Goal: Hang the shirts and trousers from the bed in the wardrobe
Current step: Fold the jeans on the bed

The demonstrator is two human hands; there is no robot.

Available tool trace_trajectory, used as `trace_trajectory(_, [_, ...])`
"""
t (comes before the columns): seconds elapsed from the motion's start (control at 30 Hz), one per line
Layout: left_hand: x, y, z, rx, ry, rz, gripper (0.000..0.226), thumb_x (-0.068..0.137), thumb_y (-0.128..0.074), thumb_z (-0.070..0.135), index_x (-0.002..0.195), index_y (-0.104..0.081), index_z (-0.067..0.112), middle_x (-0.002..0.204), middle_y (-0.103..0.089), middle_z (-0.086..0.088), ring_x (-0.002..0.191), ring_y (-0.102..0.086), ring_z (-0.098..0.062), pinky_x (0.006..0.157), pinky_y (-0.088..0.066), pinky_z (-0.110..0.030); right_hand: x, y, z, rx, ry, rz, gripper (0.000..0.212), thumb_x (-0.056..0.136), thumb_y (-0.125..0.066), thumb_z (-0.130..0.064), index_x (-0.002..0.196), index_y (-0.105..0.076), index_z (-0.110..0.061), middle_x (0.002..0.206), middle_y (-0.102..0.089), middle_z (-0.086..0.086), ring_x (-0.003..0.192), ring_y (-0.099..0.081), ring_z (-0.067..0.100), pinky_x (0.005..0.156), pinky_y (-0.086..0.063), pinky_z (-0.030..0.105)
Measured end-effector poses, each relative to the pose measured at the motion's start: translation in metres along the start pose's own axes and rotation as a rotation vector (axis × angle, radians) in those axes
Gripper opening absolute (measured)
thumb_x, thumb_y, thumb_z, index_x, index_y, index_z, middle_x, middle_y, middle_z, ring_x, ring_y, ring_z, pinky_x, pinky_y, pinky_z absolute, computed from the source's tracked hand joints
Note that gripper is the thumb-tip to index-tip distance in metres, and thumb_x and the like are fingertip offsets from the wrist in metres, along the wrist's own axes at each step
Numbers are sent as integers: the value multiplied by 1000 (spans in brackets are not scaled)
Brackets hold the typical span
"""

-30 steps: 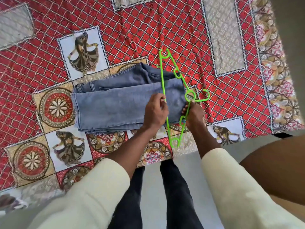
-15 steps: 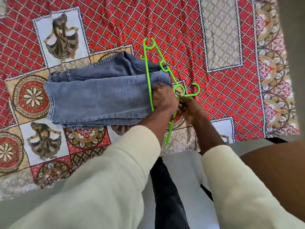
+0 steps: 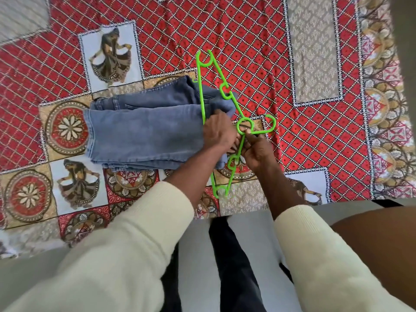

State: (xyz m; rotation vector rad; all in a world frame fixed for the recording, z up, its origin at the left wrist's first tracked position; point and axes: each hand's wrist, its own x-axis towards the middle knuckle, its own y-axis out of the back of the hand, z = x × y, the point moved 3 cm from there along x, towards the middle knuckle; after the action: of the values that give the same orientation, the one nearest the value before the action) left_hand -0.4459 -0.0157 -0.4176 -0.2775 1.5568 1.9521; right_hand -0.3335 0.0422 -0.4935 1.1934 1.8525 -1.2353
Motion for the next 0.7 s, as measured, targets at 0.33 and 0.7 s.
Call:
trace_trajectory(0.33, [-4,92,-69,-273,1,-80,29,90,-55,14,111,-65,-3,114,-65,-28,108,-61,-43,77,-48,-41,-10,-83,47,71,11,20,24,101,-39,4,83,-53,-5,52,-64,6,45,-64,13,48,-54,20])
trace_trajectory(0.7, [9,186,-255,-843,122,-143,16,48,-50,-1,38,-49,12,39,-45,2,42,-42,-14,41,-31,-18,-27,-164,123,63,77,18,25,98,-39,5,83,-57,-4,56,-65,6,43,-62,13,42,-49,18])
